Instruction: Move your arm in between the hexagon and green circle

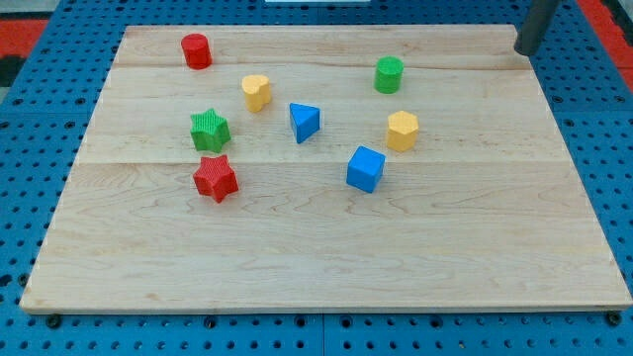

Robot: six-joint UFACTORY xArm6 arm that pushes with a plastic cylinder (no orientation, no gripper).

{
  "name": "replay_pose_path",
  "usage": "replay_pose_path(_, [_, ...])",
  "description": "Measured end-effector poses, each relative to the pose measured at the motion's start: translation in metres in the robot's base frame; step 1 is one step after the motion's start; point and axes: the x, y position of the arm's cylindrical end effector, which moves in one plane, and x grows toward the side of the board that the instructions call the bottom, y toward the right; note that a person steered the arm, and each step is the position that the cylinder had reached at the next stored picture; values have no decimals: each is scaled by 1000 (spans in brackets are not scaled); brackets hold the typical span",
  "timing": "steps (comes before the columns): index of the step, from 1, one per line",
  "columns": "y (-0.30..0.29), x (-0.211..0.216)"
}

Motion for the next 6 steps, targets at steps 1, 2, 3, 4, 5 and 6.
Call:
replay_pose_path(1, [-33, 8])
replay_pose_path(2, [-55, 41])
replay_pose_path(3, [-62, 82])
replay_pose_path(4, [-89, 70])
replay_pose_path(5, [-123, 93])
replay_pose_path(6, [-217, 99])
